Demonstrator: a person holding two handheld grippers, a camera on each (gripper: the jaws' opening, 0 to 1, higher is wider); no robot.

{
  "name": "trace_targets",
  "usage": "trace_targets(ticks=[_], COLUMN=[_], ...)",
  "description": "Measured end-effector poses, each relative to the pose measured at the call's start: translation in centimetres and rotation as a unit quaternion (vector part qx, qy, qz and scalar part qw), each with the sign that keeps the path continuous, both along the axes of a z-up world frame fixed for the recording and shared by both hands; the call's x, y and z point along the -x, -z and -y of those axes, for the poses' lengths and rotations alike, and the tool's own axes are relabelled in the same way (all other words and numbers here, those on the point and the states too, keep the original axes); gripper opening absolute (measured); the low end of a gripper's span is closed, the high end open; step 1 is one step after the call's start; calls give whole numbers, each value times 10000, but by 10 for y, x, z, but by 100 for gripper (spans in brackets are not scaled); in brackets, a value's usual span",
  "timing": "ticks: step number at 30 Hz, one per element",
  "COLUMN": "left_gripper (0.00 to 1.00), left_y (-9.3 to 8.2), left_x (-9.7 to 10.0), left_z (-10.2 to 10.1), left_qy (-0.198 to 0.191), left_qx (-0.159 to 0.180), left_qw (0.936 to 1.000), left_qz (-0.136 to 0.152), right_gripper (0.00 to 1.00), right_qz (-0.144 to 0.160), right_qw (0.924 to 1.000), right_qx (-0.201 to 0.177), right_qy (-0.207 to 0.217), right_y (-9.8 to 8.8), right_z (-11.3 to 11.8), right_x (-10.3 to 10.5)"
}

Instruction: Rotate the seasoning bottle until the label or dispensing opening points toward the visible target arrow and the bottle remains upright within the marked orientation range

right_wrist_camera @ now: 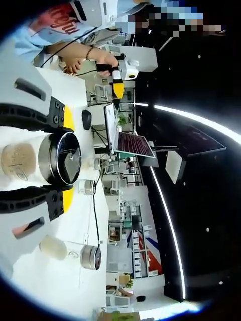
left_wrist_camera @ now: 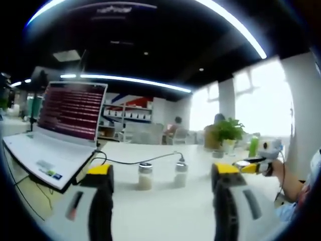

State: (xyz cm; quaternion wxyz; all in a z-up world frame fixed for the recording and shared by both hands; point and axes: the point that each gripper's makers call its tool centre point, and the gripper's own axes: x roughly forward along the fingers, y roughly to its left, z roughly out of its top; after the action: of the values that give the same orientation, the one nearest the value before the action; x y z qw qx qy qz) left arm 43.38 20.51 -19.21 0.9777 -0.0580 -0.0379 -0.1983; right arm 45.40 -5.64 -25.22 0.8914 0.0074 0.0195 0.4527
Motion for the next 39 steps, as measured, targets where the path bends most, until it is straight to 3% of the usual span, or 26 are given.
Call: trace_targets(ticks=[15,39], left_gripper=[84,84], left_y=[1,2], left_x=[-1,-2], left_z=[-1,-6], left_qy=[-14,-61], left_qx=[57,37], left_qw=[10000,10000], left_qz=[-15,-32], right_gripper=[40,40], right_qz=[200,321], right_qw=[9975,9864], right_qx=[62,21], right_qy=[672,1612], right_y=[2,1], right_z=[1,6], right_x=[-3,-8])
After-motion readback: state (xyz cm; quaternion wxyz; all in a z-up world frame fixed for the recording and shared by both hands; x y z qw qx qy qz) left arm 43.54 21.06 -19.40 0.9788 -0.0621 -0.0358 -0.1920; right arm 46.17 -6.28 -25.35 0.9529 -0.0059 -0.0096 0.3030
